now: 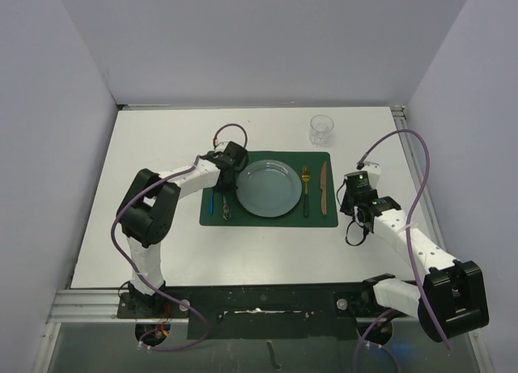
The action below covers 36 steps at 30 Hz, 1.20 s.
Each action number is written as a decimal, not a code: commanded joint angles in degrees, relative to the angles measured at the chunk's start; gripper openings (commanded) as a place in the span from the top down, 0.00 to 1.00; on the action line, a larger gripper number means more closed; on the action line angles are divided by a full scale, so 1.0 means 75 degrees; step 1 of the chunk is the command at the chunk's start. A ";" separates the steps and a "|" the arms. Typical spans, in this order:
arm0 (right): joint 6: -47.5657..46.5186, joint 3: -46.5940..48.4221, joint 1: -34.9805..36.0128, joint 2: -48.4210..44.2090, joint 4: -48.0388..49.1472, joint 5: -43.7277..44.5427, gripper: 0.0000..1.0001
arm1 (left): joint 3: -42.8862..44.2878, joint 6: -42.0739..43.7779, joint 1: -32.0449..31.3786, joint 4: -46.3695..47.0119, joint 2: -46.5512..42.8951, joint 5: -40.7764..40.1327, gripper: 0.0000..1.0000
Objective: Set the dinner table for one person
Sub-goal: Pick up the spoon from the napkin.
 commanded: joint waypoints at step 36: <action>-0.0066 0.0192 -0.0062 -0.0071 0.0185 0.0112 0.75 | -0.1217 -0.0602 0.0365 0.0824 0.0348 0.1519 1.00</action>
